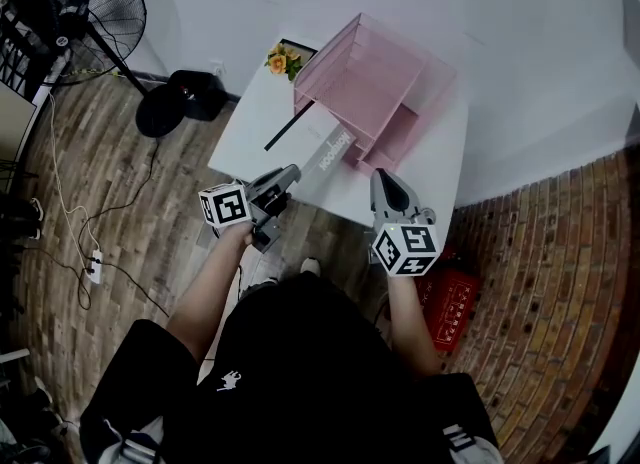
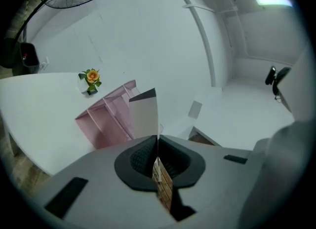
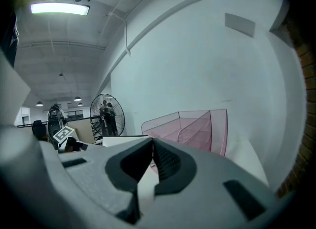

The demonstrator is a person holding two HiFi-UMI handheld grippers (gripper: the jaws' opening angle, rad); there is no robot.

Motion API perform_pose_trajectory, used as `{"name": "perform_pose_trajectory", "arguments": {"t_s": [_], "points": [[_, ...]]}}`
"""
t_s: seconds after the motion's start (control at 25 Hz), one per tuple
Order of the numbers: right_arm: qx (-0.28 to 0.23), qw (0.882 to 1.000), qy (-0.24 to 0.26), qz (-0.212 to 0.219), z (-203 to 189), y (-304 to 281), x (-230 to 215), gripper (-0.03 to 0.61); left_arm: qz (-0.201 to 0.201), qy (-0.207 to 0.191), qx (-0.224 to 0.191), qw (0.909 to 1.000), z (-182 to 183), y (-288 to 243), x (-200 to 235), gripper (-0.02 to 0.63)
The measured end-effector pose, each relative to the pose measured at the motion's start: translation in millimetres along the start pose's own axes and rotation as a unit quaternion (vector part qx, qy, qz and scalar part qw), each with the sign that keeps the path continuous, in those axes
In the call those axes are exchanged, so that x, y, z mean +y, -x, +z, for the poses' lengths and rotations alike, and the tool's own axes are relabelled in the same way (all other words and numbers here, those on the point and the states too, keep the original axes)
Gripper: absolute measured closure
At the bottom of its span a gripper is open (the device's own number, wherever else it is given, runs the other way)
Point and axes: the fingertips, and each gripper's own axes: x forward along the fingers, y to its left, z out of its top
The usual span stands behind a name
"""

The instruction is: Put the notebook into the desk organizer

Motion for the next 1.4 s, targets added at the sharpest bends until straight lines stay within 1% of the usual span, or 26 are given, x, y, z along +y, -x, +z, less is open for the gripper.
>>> {"name": "perform_pose_trajectory", "arguments": {"t_s": [0.12, 0.28, 0.56, 0.76, 0.92, 1.08, 1.24, 1.4], "points": [[0.003, 1.0, 0.0, -0.001, -2, 0, -1, 0.575, -0.004, 0.009, -0.007, 0.9999, 3, -4, 4, 0.604], [0.006, 1.0, 0.001, -0.002, -3, -3, -4, 0.575, 0.015, 0.005, -0.001, 0.9999, 0, -13, 19, 0.604], [0.019, 1.0, 0.006, 0.016, -11, -11, 2, 0.575, 0.072, 0.003, -0.001, 0.9974, -8, -26, 48, 0.603], [0.03, 0.999, 0.01, 0.029, -18, -20, 1, 0.575, 0.126, -0.007, -0.004, 0.992, -12, -28, 66, 0.603], [0.029, 0.999, 0.011, 0.04, -16, -28, -3, 0.575, 0.154, -0.014, -0.018, 0.9878, -12, -33, 72, 0.603], [0.023, 0.998, 0.013, 0.054, -13, -29, -6, 0.575, 0.167, -0.01, -0.032, 0.9854, -15, -40, 70, 0.603], [0.019, 0.998, 0.011, 0.06, -13, -29, -14, 0.575, 0.178, 0.005, -0.047, 0.9829, -15, -47, 71, 0.601], [0.019, 0.998, 0.006, 0.061, -18, -28, -17, 0.575, 0.187, -0.001, -0.044, 0.9813, -15, -51, 73, 0.595]]}}
